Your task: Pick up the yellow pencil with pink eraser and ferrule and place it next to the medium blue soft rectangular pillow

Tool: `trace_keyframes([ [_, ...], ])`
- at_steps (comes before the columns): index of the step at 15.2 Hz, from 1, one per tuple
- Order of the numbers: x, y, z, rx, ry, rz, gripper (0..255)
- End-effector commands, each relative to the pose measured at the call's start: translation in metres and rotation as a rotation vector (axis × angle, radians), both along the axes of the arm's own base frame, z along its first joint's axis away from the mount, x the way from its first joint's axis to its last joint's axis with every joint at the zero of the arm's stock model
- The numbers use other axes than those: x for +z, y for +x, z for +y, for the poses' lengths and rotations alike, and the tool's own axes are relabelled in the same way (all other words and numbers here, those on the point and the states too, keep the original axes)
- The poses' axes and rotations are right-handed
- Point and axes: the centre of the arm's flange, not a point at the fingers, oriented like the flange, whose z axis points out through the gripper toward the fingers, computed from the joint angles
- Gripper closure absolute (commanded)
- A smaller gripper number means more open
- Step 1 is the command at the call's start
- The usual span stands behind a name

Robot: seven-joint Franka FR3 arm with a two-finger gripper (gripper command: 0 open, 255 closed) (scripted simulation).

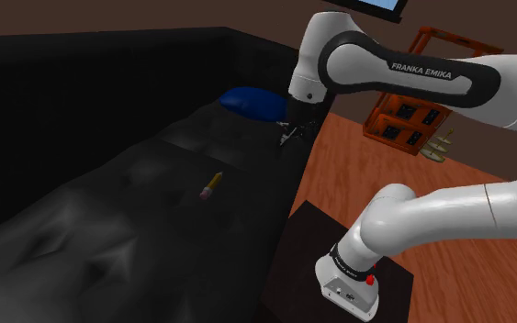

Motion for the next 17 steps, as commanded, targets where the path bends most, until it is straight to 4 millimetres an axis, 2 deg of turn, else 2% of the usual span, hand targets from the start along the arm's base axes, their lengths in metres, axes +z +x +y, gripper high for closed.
trace_keyframes([
  [1,-0.016,0.01,0.022,-0.109,-0.021,0.006,0],
  [5,-0.046,0.042,0.055,-0.308,-0.061,0.018,0],
  [9,-0.078,0.079,0.081,-0.506,-0.102,0.03,0],
  [13,-0.112,0.12,0.097,-0.705,-0.143,0.042,0],
  [17,-0.146,0.163,0.103,-0.904,-0.184,0.055,0],
])
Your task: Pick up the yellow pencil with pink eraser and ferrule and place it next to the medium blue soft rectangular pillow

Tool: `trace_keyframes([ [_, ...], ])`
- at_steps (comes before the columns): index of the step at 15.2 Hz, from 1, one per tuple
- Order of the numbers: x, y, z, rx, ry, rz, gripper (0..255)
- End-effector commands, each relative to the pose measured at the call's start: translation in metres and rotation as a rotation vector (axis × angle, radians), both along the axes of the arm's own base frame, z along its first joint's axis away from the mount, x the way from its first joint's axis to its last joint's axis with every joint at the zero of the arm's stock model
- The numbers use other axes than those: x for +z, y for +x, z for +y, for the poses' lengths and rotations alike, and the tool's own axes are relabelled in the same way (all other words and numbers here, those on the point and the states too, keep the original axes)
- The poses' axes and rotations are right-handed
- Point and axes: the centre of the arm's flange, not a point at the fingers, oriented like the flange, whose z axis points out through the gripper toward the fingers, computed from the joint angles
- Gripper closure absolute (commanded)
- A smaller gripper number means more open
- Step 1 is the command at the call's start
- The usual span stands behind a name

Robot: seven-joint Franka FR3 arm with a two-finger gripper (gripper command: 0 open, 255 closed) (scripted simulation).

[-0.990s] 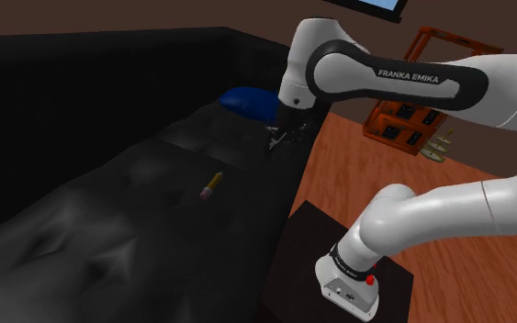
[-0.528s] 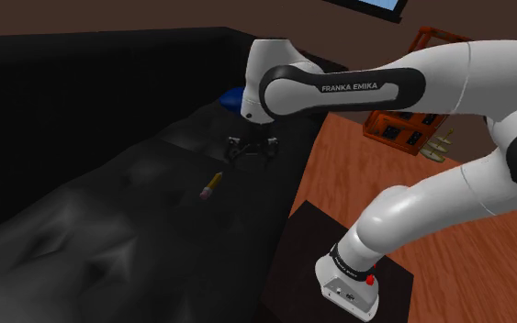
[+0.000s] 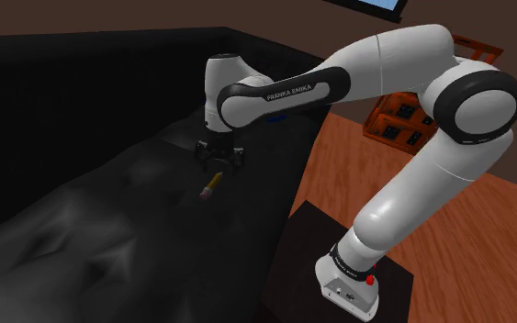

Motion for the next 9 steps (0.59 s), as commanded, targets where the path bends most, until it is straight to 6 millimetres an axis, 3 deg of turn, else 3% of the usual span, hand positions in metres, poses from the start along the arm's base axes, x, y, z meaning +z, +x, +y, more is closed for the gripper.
trace_keyframes([
  [1,-0.019,0.019,0.0,-0.11,-0.022,0.005,0],
  [2,-0.028,0.03,-0.001,-0.159,-0.032,0.008,0],
  [9,-0.059,0.025,-0.002,-0.16,-0.032,0.008,0],
])
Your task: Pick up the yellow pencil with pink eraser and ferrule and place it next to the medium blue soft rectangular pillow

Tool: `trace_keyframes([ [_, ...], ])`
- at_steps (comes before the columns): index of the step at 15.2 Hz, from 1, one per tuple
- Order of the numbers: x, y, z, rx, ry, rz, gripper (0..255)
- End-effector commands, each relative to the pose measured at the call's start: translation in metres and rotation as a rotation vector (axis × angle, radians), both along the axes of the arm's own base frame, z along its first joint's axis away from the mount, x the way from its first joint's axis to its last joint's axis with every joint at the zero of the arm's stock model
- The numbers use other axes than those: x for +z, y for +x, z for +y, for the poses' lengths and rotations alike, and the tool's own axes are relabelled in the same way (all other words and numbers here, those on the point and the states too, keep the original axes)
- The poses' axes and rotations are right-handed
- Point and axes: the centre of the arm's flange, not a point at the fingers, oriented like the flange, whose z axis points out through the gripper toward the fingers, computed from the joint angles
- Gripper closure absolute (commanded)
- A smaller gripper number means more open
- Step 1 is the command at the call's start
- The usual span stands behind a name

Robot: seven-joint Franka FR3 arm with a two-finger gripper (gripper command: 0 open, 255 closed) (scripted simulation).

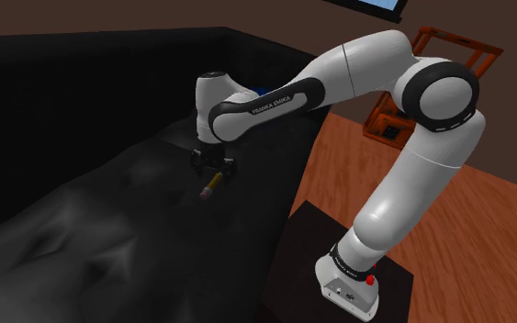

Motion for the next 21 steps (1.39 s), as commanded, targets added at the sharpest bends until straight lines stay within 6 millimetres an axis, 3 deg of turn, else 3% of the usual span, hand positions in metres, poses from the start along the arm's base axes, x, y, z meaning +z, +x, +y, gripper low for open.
trace_keyframes([
  [1,-0.015,-0.002,0.0,0.0,0.0,0.0,0],
  [9,-0.015,-0.002,0.0,0.0,0.0,0.0,0],
  [10,-0.015,-0.002,0.0,0.0,0.0,0.0,255],
  [19,-0.015,-0.002,0.0,0.0,0.0,-0.001,255],
  [21,-0.004,-0.002,0.0,0.0,0.0,0.0,255],
])
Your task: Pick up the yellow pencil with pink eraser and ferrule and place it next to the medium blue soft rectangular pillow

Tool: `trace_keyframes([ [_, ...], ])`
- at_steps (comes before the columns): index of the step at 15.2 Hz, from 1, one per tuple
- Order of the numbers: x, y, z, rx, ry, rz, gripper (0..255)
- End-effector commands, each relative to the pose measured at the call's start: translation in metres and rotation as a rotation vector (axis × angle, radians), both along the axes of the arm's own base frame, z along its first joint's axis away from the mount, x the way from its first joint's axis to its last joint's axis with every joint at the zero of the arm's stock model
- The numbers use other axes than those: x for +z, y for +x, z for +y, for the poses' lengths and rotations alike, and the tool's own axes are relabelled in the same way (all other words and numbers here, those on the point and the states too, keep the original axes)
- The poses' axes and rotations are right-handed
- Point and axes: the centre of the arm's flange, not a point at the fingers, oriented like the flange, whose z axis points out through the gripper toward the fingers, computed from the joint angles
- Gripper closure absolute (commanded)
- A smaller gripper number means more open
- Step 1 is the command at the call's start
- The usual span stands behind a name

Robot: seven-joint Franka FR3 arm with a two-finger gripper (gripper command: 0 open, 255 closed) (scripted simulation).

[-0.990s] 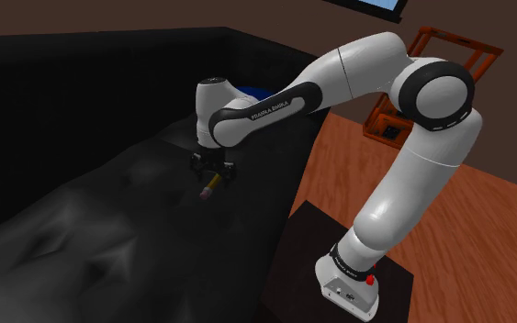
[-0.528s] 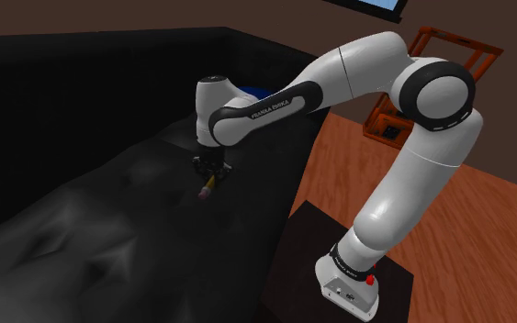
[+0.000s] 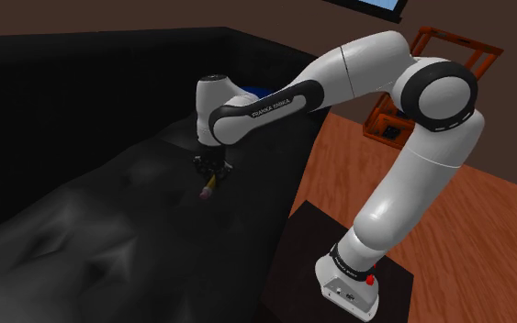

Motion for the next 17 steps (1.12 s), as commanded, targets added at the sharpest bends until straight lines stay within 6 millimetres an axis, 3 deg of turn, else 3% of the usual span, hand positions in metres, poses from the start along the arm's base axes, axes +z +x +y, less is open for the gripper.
trace_keyframes([
  [1,0.008,0.0,0.0,0.0,-0.001,0.003,255],
  [17,0.093,0.0,0.0,0.0,-0.001,0.003,255],
])
